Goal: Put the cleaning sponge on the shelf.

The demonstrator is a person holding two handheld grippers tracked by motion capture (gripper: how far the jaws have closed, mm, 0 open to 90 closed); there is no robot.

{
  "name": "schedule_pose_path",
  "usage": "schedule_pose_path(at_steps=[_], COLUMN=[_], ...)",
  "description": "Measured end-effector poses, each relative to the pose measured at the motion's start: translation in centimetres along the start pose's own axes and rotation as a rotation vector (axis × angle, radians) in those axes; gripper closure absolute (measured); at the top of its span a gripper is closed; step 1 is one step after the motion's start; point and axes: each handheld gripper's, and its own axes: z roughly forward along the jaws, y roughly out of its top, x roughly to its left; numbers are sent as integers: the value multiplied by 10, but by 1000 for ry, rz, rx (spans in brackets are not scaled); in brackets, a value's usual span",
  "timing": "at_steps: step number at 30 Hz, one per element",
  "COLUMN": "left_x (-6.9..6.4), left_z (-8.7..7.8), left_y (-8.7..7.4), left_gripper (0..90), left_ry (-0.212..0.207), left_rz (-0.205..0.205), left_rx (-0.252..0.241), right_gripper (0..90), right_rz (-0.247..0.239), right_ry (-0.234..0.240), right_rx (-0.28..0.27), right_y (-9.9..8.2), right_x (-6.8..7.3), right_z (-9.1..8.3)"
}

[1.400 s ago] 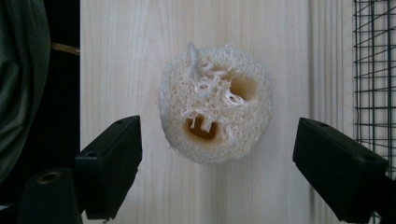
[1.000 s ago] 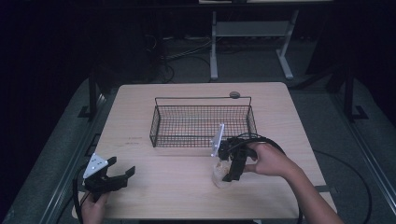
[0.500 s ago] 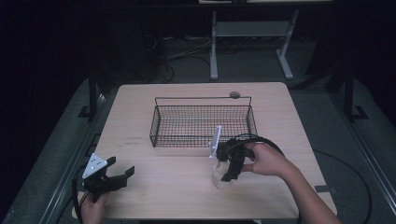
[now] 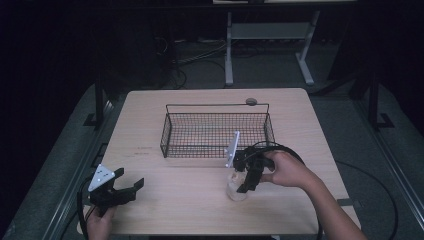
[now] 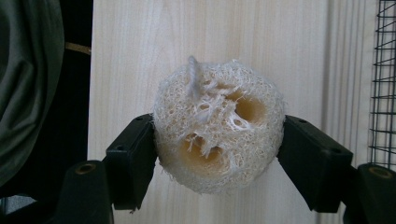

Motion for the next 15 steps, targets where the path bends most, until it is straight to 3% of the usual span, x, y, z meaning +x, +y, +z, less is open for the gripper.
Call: schedule_pose_path(at_steps=[15], left_x=[1], left_z=[1], left_y=[0], left_gripper=[139], left_ry=[0], left_rz=[-3], left_rx=[0], right_gripper=[294], right_rz=[1], right_ry=[-37], right_rx=[11], right_y=[11], right_x=[-11], right_z=[-38])
